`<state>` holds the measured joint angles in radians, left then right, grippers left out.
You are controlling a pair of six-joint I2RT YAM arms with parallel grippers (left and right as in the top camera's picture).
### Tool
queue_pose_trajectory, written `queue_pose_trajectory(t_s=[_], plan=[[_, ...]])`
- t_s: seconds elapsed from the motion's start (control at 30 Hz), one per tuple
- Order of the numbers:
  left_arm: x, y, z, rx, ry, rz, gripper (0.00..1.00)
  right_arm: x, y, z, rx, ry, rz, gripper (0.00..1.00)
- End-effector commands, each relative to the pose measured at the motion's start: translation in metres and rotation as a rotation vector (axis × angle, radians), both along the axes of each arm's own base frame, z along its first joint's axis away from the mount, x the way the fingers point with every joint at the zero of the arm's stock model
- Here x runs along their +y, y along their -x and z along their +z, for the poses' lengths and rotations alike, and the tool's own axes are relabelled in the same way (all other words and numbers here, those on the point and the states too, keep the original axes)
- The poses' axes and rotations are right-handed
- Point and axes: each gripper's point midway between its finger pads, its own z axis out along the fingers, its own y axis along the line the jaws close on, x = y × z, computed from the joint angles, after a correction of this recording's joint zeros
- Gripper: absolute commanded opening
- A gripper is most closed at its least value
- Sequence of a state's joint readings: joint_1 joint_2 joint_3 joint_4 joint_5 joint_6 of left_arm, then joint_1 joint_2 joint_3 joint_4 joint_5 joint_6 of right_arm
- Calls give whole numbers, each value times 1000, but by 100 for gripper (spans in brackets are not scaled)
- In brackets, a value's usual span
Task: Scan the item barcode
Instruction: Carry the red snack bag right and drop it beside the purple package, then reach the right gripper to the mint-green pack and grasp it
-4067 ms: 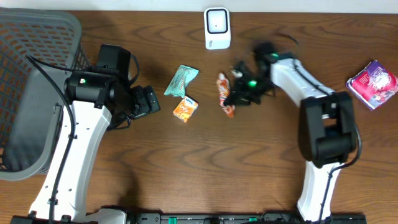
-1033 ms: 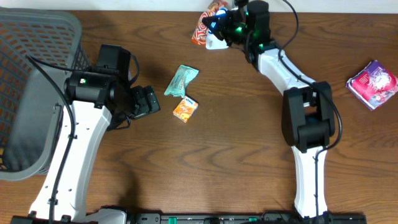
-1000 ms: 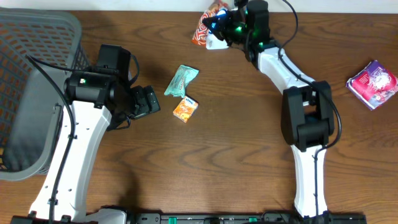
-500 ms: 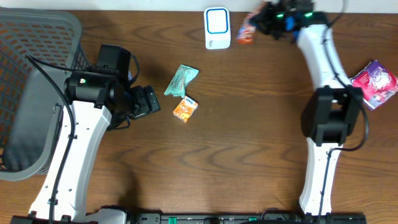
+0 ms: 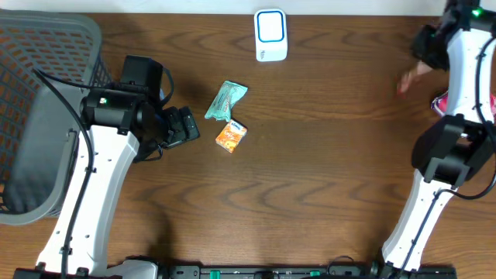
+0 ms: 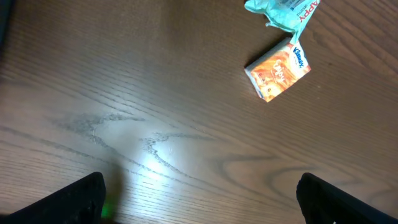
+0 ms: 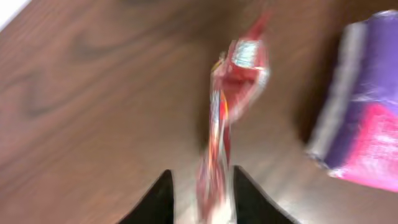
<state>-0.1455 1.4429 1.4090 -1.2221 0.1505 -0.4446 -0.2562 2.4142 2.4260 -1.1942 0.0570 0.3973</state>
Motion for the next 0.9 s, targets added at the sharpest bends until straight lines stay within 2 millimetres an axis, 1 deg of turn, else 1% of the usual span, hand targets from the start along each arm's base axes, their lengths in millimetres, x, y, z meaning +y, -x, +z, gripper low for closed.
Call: queue_pose_trajectory(t_s=[0.0,0.03,0.07,0.1,0.17,0.2,0.23,0.3,0.43,0.5,0.53,0.6,0.63,0.67,0.8,0.83,0.87], plan=[[2,-2,1,-3,-11,-1,98,-34,24,-17,108,114,-55,25],[2,-2,1,-3,-11,-1,98,-36,26,-18,114,110,-59,27],[2,-2,1,-3,-11,-1,98,-35,29,-19,123,95,-56,33],[2,-2,1,-4,-11,-1,98,-34,29,-19,123,86,-54,36],[2,-2,1,-3,-11,-1,98,-21,26,-19,109,28,-14,40],[2,-2,1,-3,-11,-1,98,-10,23,-18,95,-16,29,40],[2,-2,1,-4,-11,-1,98,12,17,-18,71,-97,106,40],[2,-2,1,-3,-11,-1,98,39,12,-16,44,-193,186,42],[2,-2,1,-4,-11,-1,98,102,10,-11,27,-349,355,58],[2,-2,1,-3,-11,-1,98,138,15,-8,38,-405,466,67],[2,-2,1,-3,-11,-1,98,158,20,-8,55,-426,523,69],[2,-2,1,-3,-11,-1,98,192,34,-9,108,-446,610,70],[2,-2,1,-3,-11,-1,98,214,44,-10,147,-450,666,72],[2,-2,1,-3,-11,-1,98,227,50,-10,168,-452,699,73],[2,-2,1,-3,-11,-1,98,293,82,-11,264,-454,855,83],[2,-2,1,-4,-11,-1,98,307,87,-11,276,-453,884,86],[2,-2,1,-3,-11,-1,98,323,93,-11,283,-448,919,94]])
